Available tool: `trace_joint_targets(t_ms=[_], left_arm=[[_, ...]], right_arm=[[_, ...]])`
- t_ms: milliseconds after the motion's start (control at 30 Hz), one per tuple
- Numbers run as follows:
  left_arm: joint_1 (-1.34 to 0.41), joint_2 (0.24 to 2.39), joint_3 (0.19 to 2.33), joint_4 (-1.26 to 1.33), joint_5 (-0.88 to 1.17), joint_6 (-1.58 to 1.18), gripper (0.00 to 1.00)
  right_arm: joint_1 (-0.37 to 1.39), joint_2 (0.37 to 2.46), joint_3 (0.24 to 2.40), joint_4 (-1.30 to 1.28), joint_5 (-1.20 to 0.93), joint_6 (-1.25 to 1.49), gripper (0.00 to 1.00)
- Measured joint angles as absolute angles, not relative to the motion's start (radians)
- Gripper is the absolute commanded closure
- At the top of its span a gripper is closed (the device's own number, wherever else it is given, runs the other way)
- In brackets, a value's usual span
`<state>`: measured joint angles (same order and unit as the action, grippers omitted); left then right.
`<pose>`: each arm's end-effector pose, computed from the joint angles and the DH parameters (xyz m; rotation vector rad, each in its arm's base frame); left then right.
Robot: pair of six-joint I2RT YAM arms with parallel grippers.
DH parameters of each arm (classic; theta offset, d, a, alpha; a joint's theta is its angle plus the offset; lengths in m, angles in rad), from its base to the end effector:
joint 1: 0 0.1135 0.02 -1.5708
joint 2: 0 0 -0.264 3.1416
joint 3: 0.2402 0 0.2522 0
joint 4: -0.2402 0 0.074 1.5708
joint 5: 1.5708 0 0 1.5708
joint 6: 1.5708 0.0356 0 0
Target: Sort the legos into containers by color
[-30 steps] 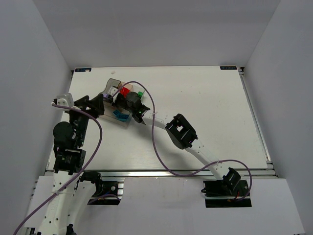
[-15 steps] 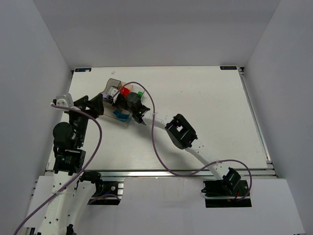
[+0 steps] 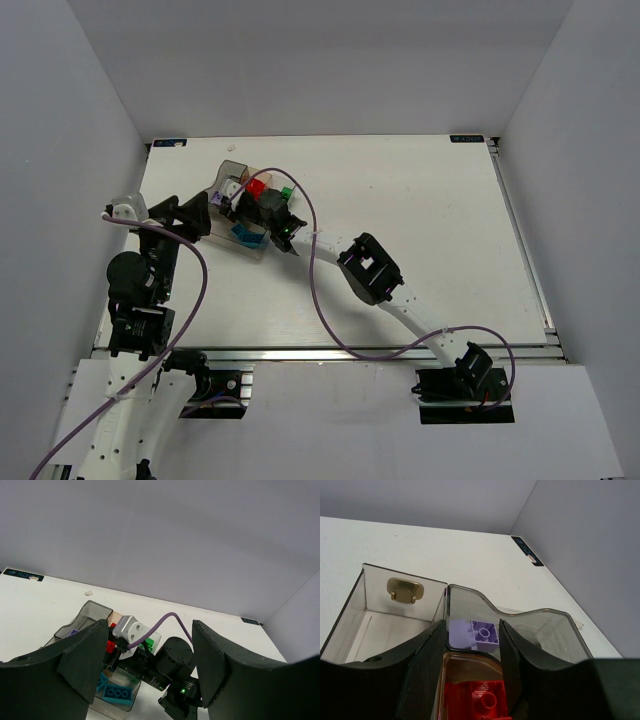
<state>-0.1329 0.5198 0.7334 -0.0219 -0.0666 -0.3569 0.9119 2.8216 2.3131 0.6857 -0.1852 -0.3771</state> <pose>0.1243 -0.0142 0.3761 -0.2108 1.3729 -0.3632 0.3751 0.4951 0.1489 -0.9736 1.0347 0.5723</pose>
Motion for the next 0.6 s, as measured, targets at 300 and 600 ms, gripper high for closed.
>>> trace_joint_targets(t_ms=[300,600], left_arm=[[-0.133,0.519,0.733,-0.022,-0.072,-0.357,0.23],[-0.134,0.520,0.722,-0.016,-0.072,-0.350,0.75]], right_arm=[[0.912,2.822,2.313,0.690,-0.183,-0.386,0.47],[0.897,2.674,2.127,0.673,-0.145,-0.406,0.71]])
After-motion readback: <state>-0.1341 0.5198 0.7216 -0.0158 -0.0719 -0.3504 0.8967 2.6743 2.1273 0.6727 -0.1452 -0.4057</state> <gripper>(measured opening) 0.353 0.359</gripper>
